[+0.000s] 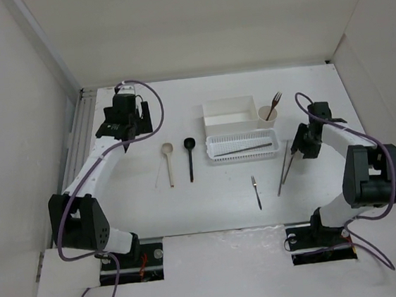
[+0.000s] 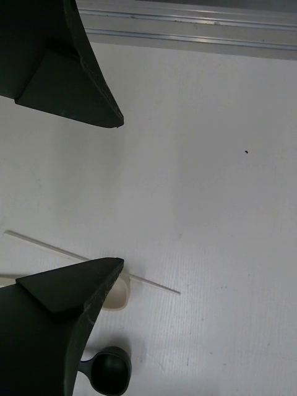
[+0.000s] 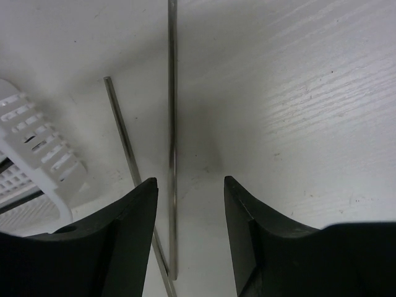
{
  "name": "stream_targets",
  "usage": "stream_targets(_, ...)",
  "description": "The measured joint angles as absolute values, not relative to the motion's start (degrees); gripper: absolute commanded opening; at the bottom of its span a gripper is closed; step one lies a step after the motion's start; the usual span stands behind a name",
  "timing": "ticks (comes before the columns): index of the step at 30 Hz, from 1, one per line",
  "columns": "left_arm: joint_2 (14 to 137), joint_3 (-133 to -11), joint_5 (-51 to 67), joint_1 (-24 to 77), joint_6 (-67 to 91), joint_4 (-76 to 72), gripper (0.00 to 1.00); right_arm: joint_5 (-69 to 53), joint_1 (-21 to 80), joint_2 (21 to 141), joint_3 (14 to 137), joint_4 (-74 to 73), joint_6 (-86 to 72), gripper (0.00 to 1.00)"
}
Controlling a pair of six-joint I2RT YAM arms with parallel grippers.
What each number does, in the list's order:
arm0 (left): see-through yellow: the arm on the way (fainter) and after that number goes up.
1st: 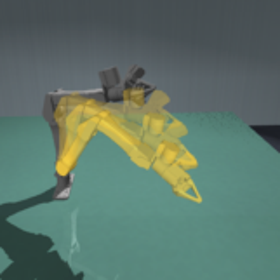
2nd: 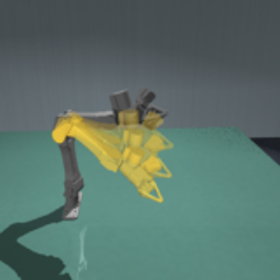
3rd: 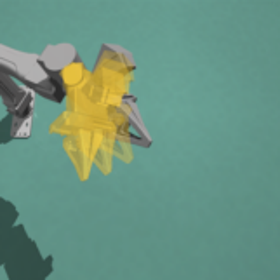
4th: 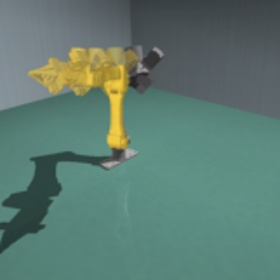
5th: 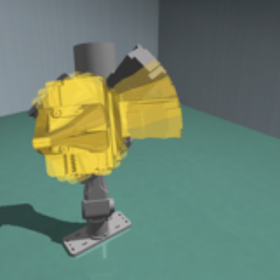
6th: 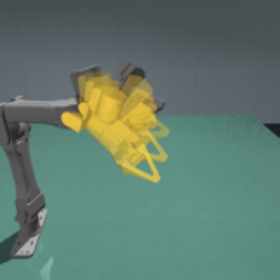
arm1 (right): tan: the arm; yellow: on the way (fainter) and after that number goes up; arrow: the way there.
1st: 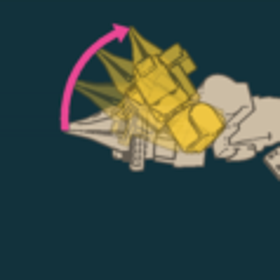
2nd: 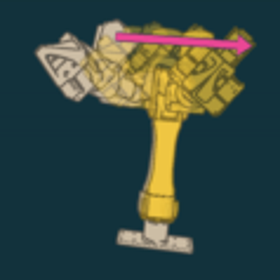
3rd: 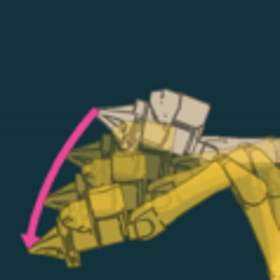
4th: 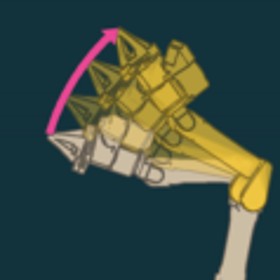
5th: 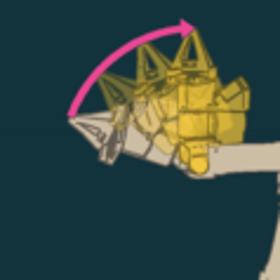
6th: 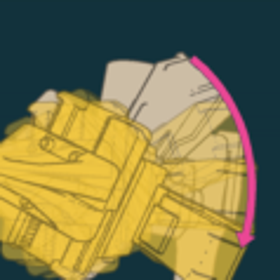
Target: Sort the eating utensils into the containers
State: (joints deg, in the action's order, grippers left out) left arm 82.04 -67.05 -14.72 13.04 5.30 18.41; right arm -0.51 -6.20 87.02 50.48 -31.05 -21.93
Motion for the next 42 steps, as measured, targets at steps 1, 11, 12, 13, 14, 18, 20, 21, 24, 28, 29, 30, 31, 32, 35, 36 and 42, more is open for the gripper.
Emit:
stream_targets(1,81.65,-66.78,-15.03,13.04,5.43,18.28,0.84,-0.47,-6.02,87.42,50.46,-31.0,-21.78,0.52)
stream_targets(11,80.68,-65.98,-15.81,13.82,5.8,17.67,0.84,3.2,-0.71,91.79,52.53,-31.27,-21.21,0.48)
stream_targets(12,80.6,-65.98,-15.94,13.93,5.8,17.65,0.84,3.68,-0.19,92.09,52.84,-31.27,-21.43,0.45)
stream_targets(13,80.44,-65.98,-15.99,14.06,5.8,17.65,0.84,4.14,0.16,92.2,52.93,-31.22,-21.71,0.42)
stream_targets(14,80.29,-65.98,-16.12,14.17,5.8,17.65,0.84,4.32,0.38,92.2,52.93,-31.29,-22.11,0.4)
stream_targets(18,79.4,-65.93,-16.38,14.26,5.8,17.47,0.84,5.15,0.47,92.14,52.8,-31.27,-23.79,0.32)
stream_targets(20,78.98,-65.69,-16.56,14.26,5.8,17.34,0.84,5.48,0.45,91.94,52.58,-31.27,-24.29,0.2)
stream_targets(21,78.87,-65.58,-16.58,14.26,5.8,17.34,0.84,5.56,0.36,91.92,52.49,-31.22,-24.53,0.15)
stream_targets(24,78.87,-65.47,-16.62,14.26,5.8,17.34,0.84,5.54,-0.62,91.53,51.96,-30.83,-25.34,0.0)
stream_targets(28,78.78,-65.06,-16.82,14.26,5.74,17.37,0.84,5.08,-1.96,90.89,51.24,-30.39,-26.46,0.0)
stream_targets(29,78.76,-65.04,-16.84,14.26,5.67,17.34,0.84,5.08,-2.22,90.76,51.16,-30.35,-26.72,0.0)
stream_targets(30,78.72,-65.04,-16.97,14.26,5.65,17.34,0.84,5.15,-2.33,90.52,50.94,-30.13,-26.92,0.0)
stream_targets(31,78.65,-65.04,-17.06,14.26,5.65,17.34,0.84,5.3,-2.46,90.04,50.57,-29.93,-27.05,0.0)
stream_targets(32,78.54,-65.01,-17.17,14.26,5.63,17.34,0.84,5.74,-2.52,89.38,50.04,-29.93,-27.16,0.0)
stream_targets(35,78.32,-64.99,-17.37,14.26,5.63,17.32,0.84,7.42,-2.68,85.62,48.38,-30.5,-27.38,0.0)
stream_targets(36,78.32,-64.99,-17.41,14.26,5.63,17.32,0.84,8.08,-2.68,83.81,48.05,-30.61,-27.31,0.0)
stream_targets(42,78.32,-64.95,-17.89,14.41,5.43,17.34,0.84,12.32,-2.68,71.53,48.07,-30.89,-25.52,0.0)
